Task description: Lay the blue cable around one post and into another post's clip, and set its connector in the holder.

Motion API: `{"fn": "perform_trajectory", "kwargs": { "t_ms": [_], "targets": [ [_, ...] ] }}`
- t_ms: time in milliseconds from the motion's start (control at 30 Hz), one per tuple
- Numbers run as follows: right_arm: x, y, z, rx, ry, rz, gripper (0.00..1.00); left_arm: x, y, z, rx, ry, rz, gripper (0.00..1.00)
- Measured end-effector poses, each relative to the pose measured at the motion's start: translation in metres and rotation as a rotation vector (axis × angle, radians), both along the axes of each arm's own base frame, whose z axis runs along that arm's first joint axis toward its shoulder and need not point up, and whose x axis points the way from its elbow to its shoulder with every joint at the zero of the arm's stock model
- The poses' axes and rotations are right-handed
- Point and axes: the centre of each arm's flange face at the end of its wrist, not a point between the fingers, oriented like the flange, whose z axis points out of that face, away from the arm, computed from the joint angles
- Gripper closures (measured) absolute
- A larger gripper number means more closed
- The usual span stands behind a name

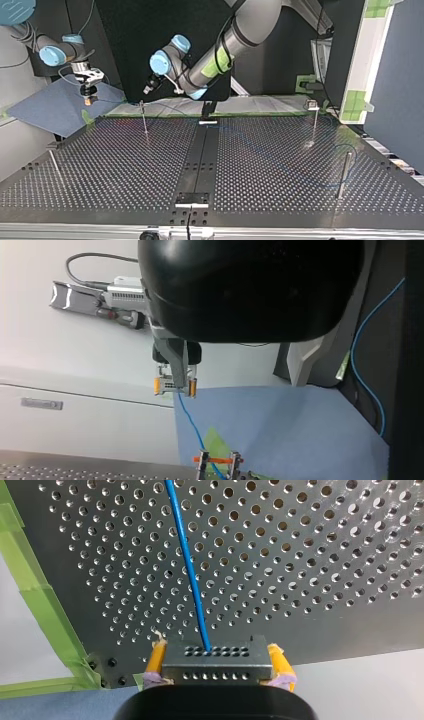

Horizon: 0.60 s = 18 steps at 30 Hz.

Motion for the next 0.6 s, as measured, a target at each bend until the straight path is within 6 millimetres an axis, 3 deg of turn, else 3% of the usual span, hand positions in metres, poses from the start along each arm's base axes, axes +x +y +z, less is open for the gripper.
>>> {"fn": "perform_trajectory", "kwargs": {
  "t_ms": [600],
  "targets": [
    [0.0023, 0.0005, -0.0011, 0.004, -0.004, 0.008, 1.00, 0.0041, -0.0025, 0.0044, -0.069, -0.016, 0.108, 0.00]
  ]
}}
